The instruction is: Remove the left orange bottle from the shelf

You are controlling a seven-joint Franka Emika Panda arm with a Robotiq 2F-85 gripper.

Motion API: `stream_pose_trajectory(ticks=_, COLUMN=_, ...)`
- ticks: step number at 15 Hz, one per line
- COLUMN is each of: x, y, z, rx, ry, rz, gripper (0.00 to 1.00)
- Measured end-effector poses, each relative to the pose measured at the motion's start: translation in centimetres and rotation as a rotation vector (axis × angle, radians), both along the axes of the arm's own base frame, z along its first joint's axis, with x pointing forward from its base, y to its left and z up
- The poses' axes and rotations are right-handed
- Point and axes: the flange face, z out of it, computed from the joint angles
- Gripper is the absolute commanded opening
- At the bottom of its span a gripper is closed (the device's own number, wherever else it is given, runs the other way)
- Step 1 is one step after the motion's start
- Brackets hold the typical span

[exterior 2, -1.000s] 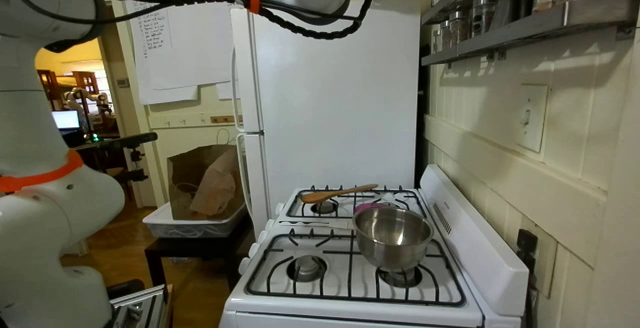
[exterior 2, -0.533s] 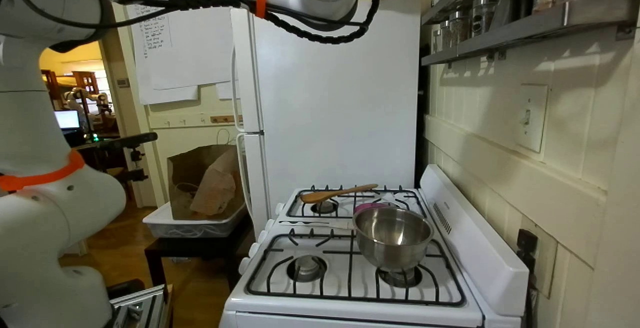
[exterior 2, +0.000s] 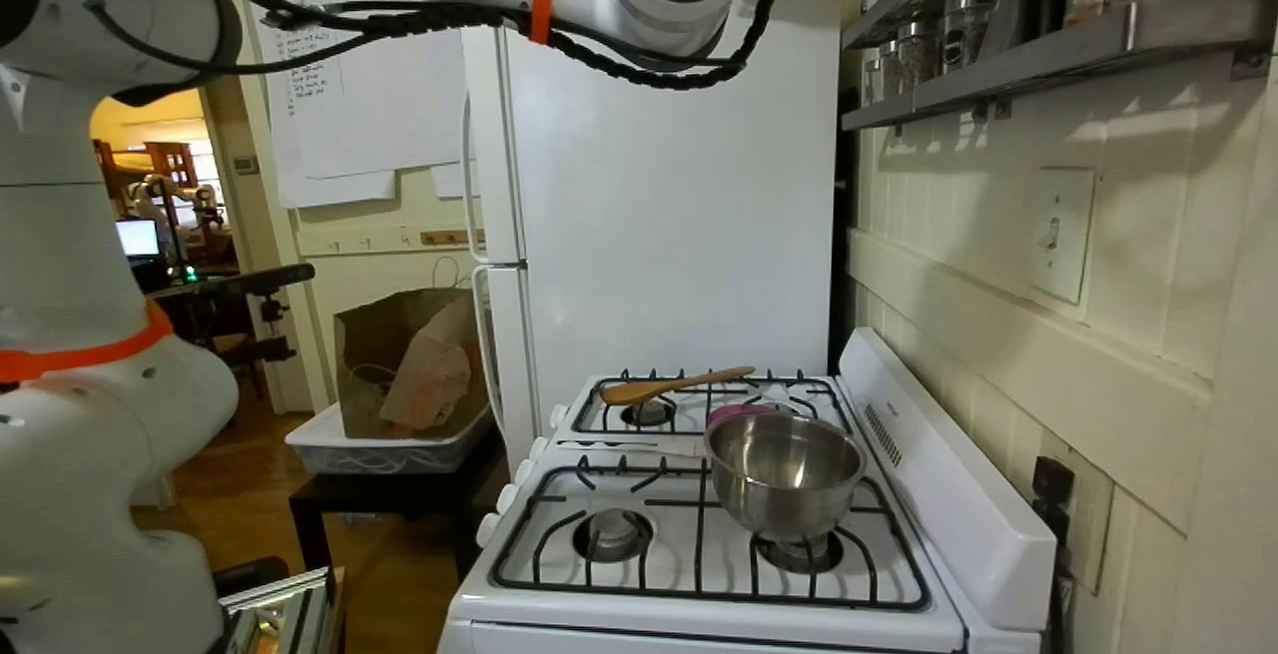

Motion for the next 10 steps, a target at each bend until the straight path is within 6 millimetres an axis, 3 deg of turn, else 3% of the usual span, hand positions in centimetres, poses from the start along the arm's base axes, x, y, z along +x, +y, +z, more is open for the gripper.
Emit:
stream_pose_trajectory(ticks=2, x=0.6, y=0.4, z=-0.1, rx=0.001, ry=-0.010, rz=0.010, gripper=0.00)
stream_pose_trajectory(ticks=7, x=1.8, y=1.2, z=-0.6, rx=-0.019, ry=-0.036, rz=0.028, gripper=0.00)
stream_pose_trajectory(ticks=8, x=1.9, y=1.2, z=-0.6, rx=-0.027, ry=-0.041, rz=0.028, gripper=0.19)
stream_pose_trajectory(ticks=10, x=2.2, y=1.1, z=-0.7, rx=-0.036, ry=-0.043, rz=0.027, gripper=0.32)
